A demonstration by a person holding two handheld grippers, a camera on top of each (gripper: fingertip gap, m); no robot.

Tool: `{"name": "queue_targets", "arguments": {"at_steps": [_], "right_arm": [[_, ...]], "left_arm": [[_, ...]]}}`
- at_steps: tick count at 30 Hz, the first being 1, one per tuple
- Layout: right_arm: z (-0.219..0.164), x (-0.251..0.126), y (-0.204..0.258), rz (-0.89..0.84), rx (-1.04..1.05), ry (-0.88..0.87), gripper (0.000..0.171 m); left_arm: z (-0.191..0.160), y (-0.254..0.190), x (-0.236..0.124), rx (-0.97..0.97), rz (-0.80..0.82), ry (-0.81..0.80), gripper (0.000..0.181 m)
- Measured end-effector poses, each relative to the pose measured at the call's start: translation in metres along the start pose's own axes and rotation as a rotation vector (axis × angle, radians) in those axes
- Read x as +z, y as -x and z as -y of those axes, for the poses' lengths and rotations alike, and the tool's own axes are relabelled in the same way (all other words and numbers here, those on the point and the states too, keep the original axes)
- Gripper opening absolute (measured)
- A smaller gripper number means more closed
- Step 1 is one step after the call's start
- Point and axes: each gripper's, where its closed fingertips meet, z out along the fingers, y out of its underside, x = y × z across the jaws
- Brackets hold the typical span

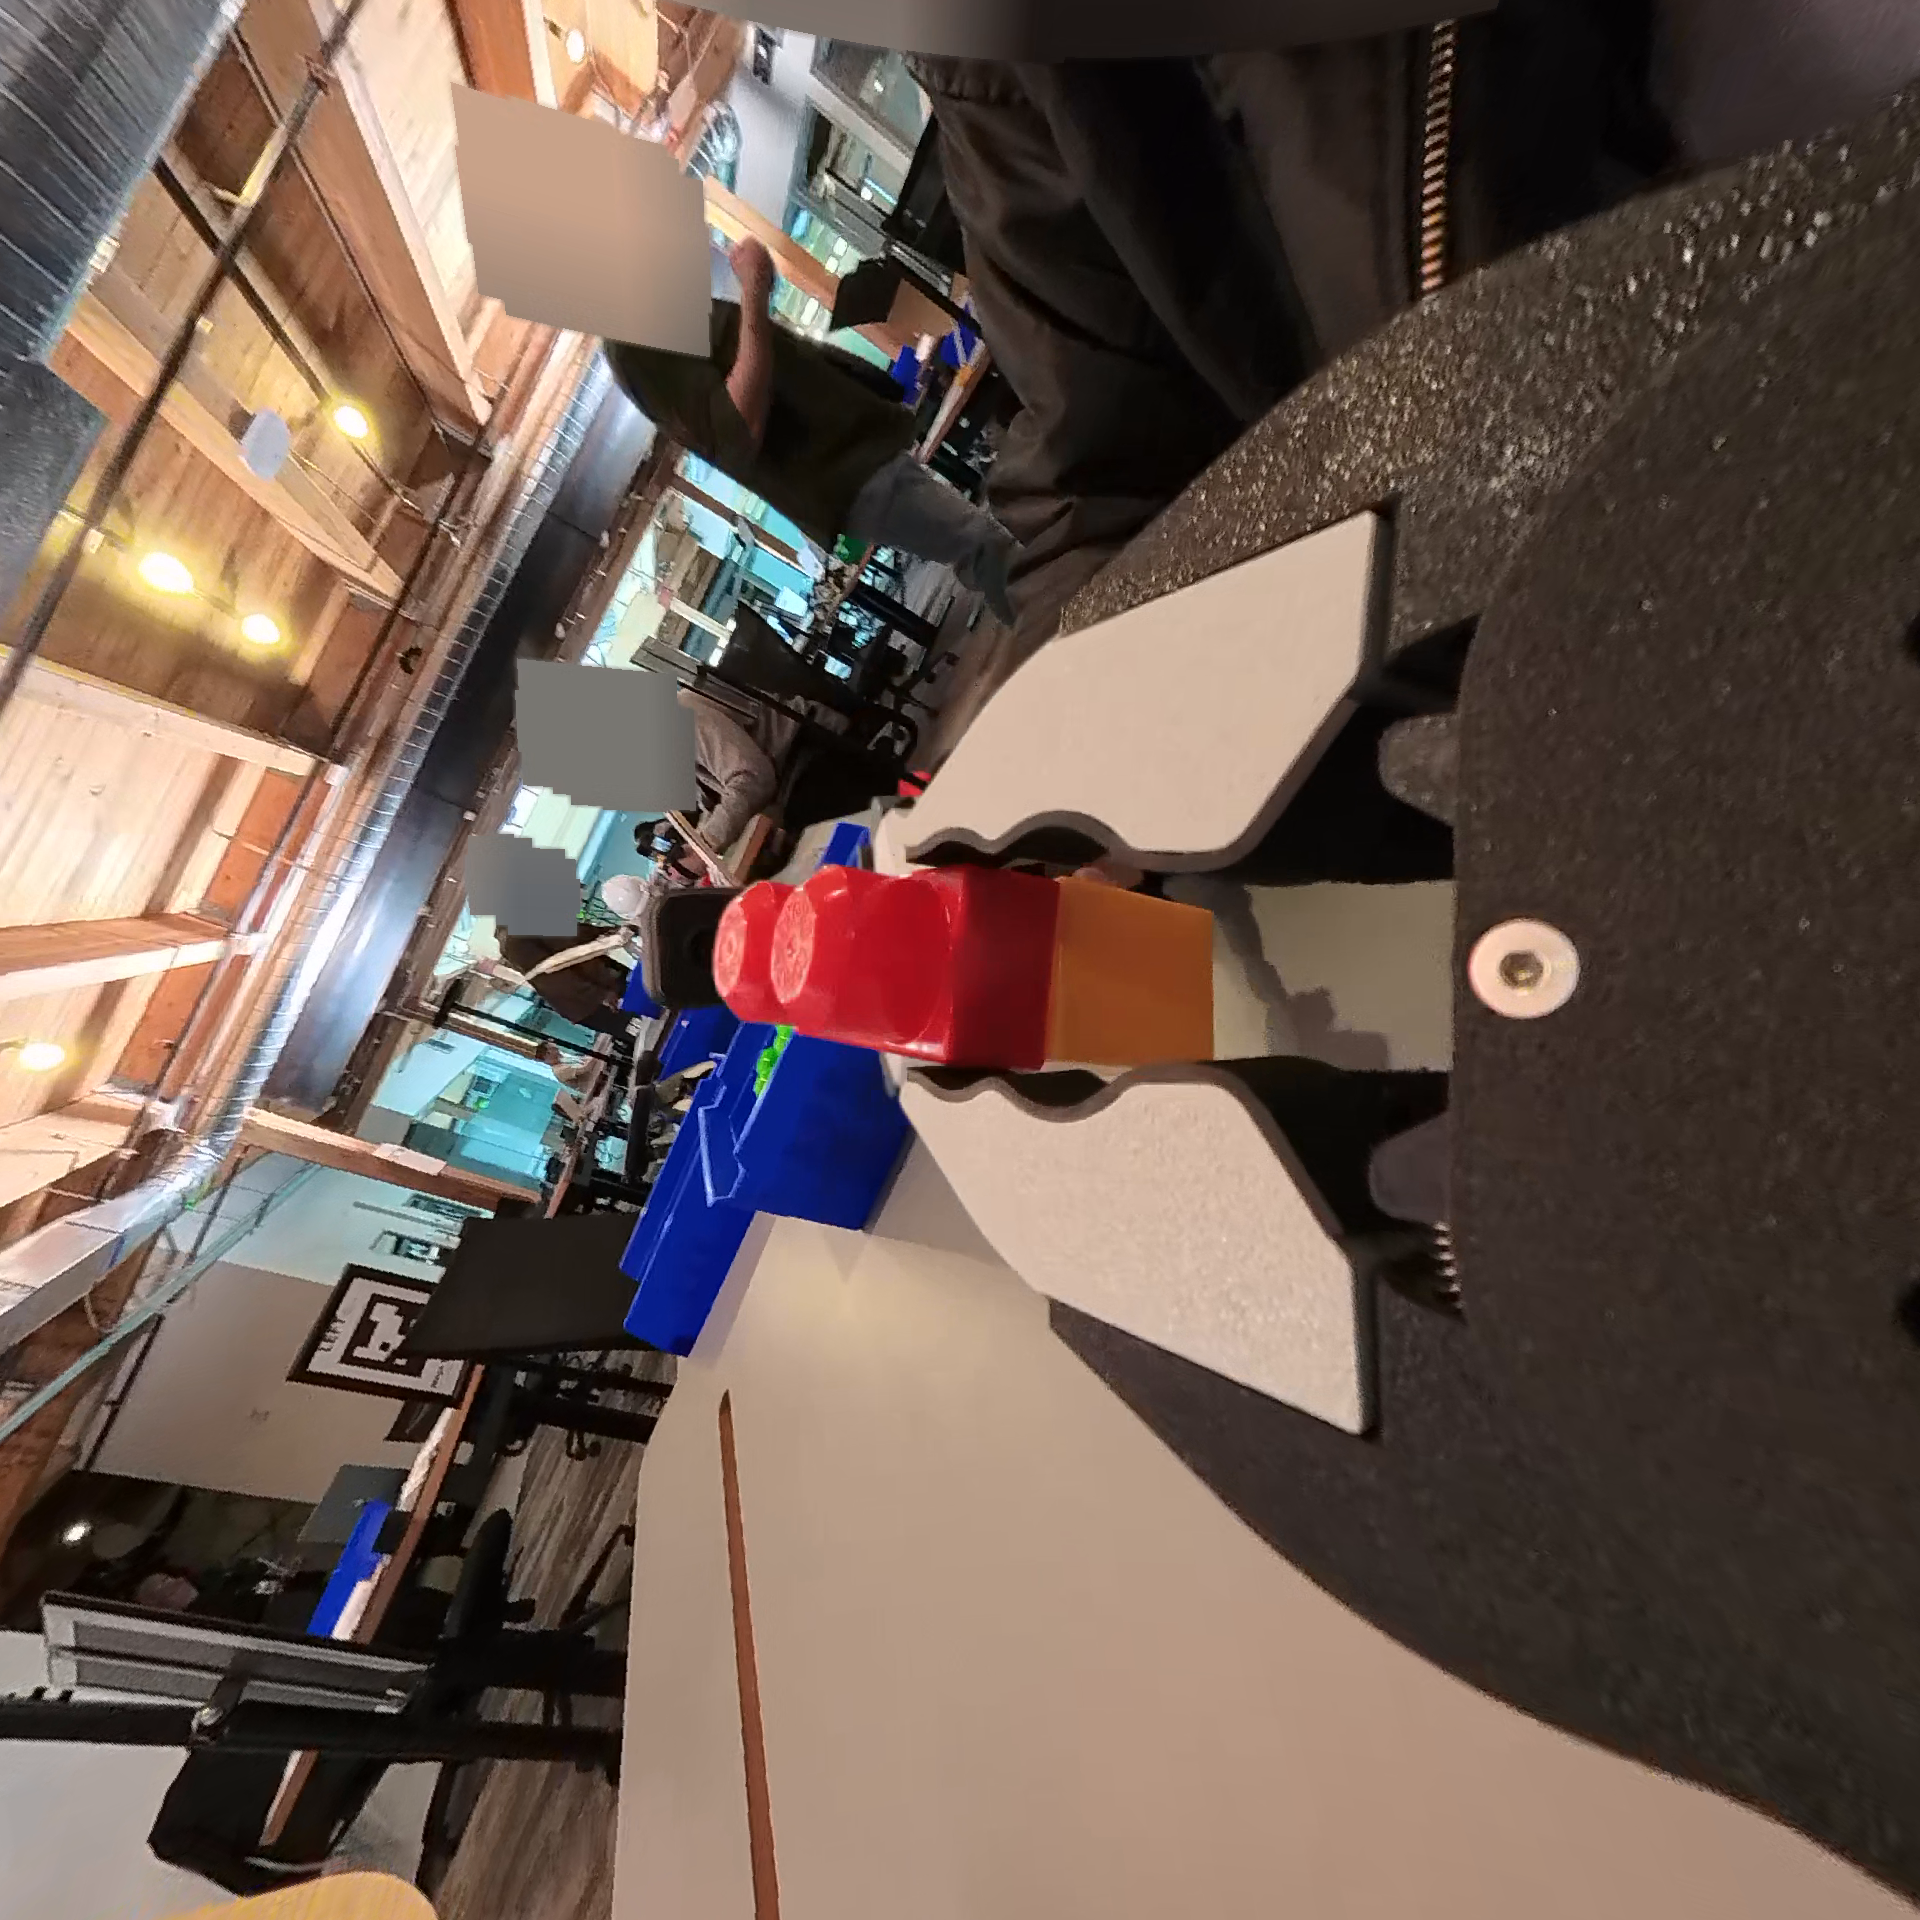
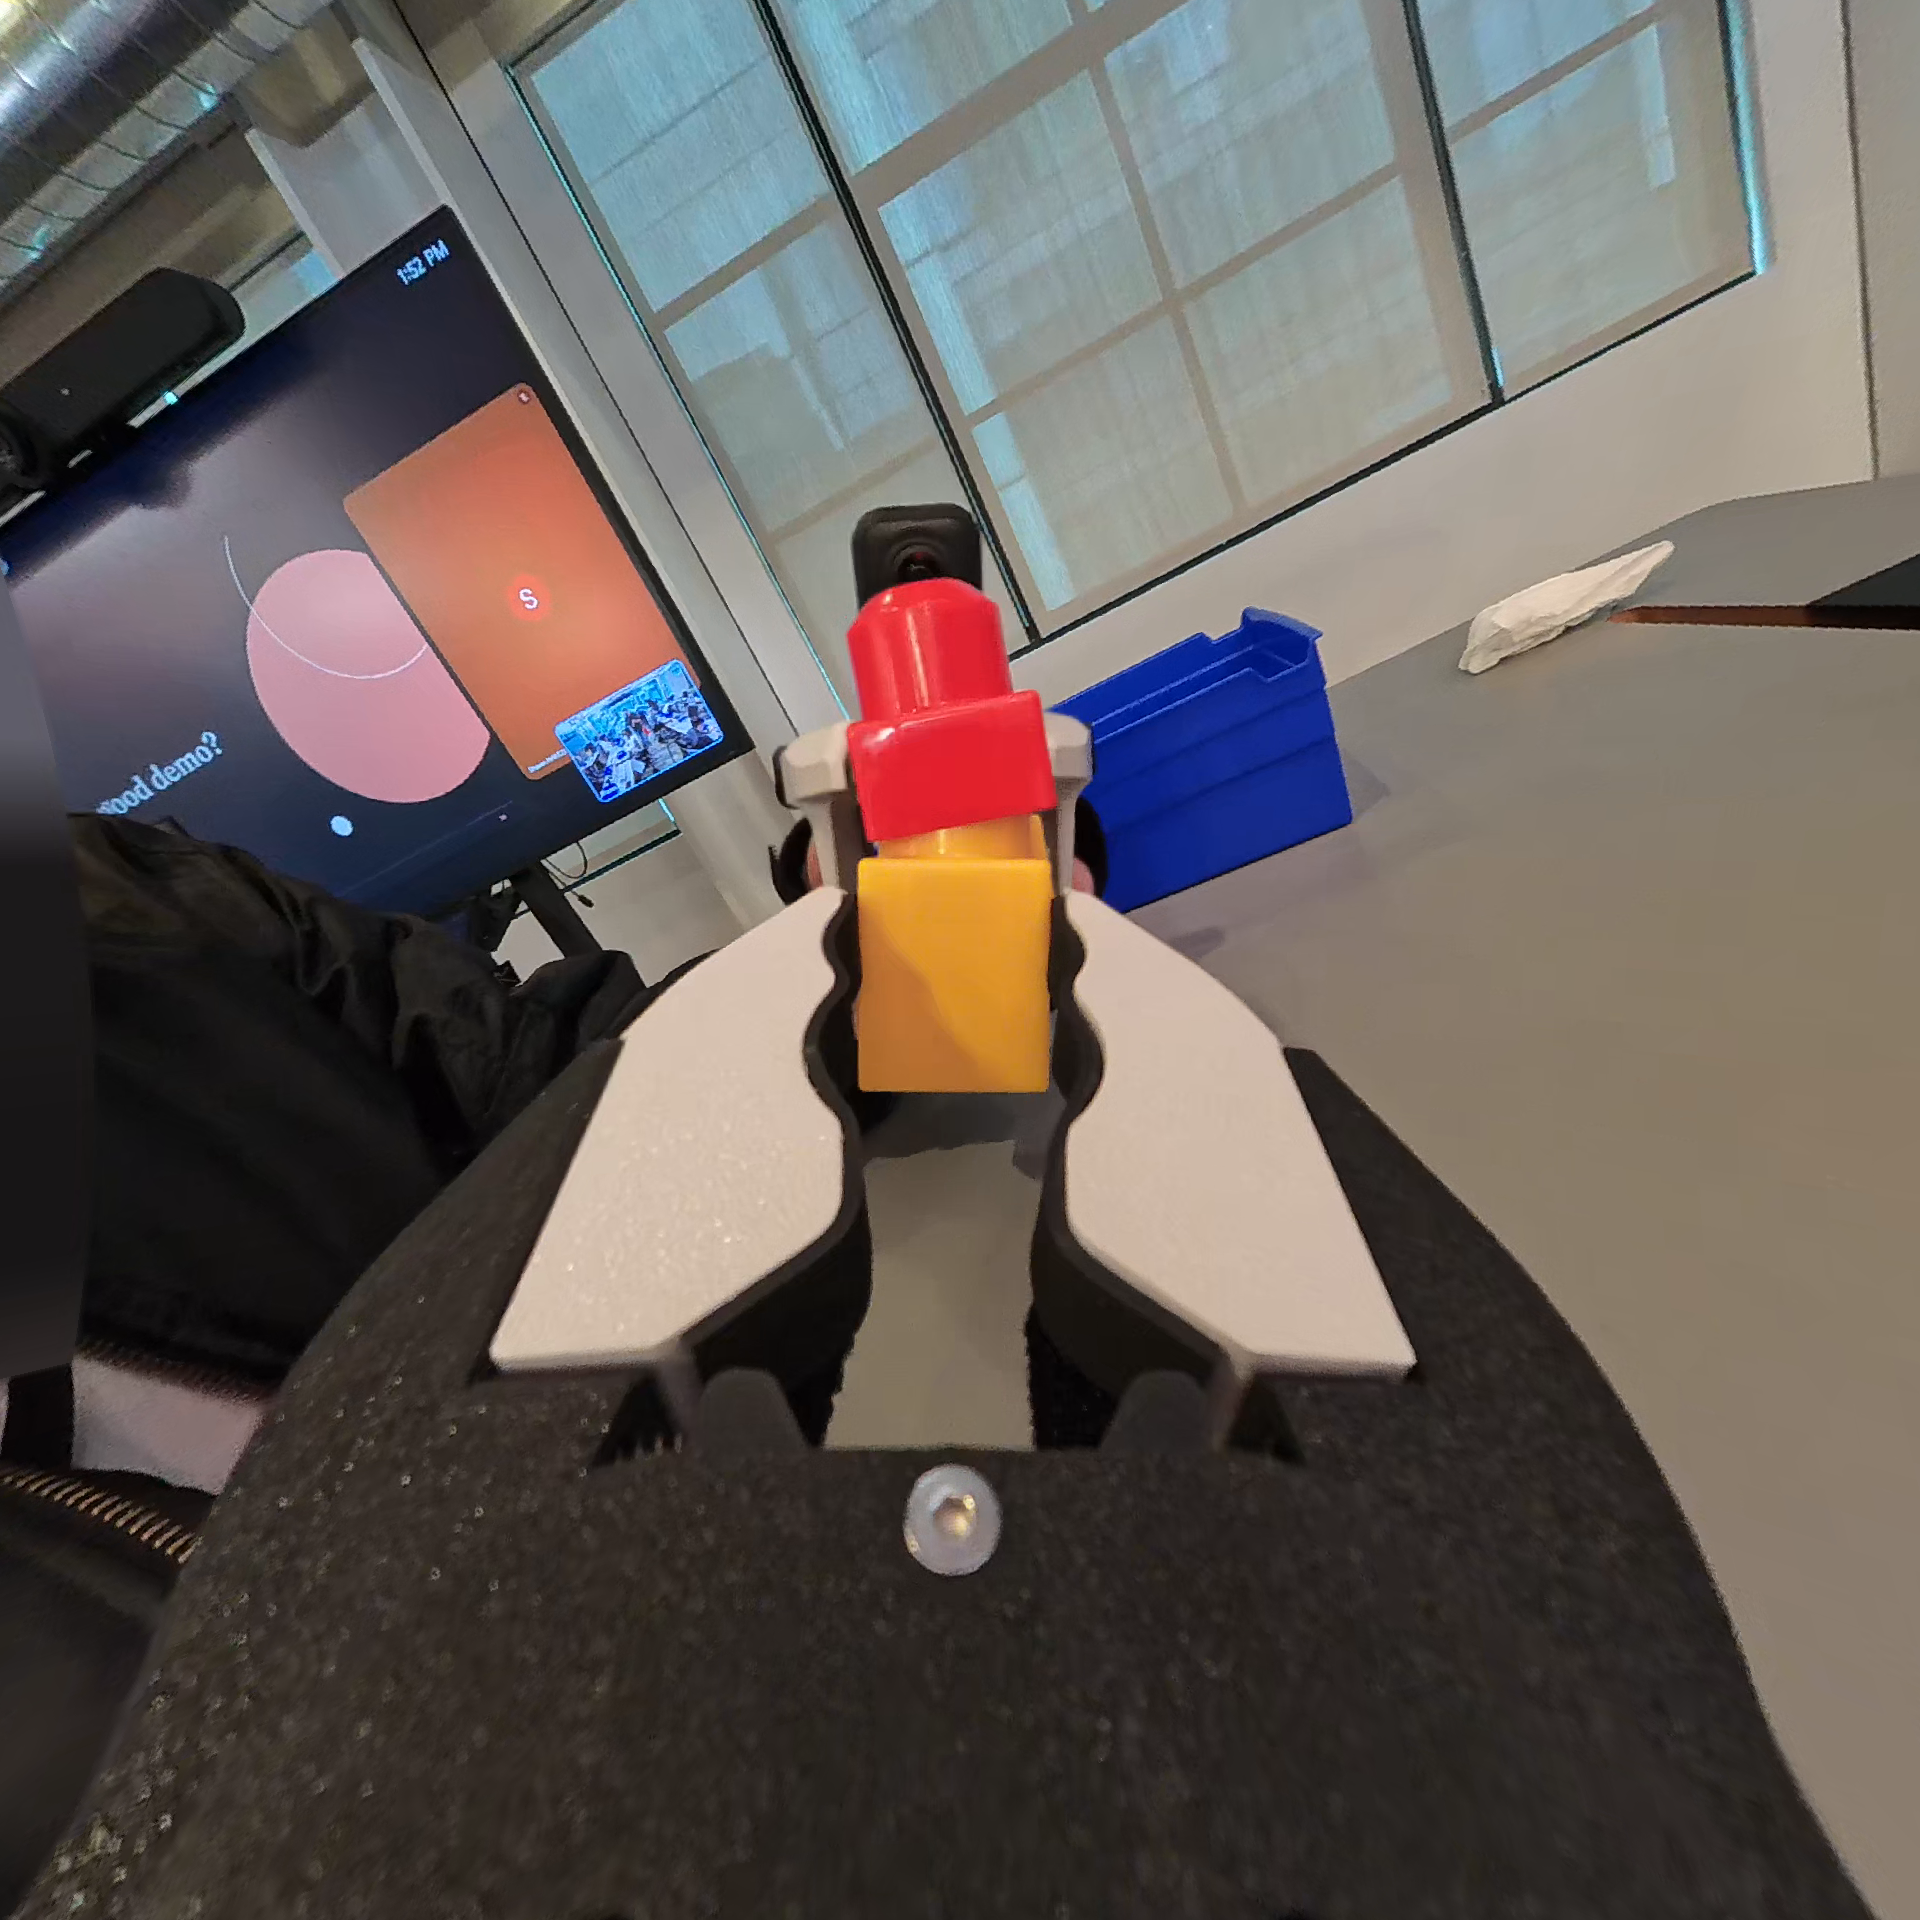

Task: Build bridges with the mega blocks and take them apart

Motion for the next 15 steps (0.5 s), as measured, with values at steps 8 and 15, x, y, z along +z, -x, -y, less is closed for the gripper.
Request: {"name": "queue_targets", "arguments": {"at_steps": [8,15], "right_arm": [[0.002,-0.003,0.000,-0.004,-0.008,-0.004,0.034],[0.005,-0.009,-0.001,0.009,0.011,0.023,0.034]], "left_arm": [[-0.011,0.000,0.001,-0.046,-0.020,0.074,0.036],[-0.019,0.001,0.007,-0.084,-0.040,0.083,0.036]]}}
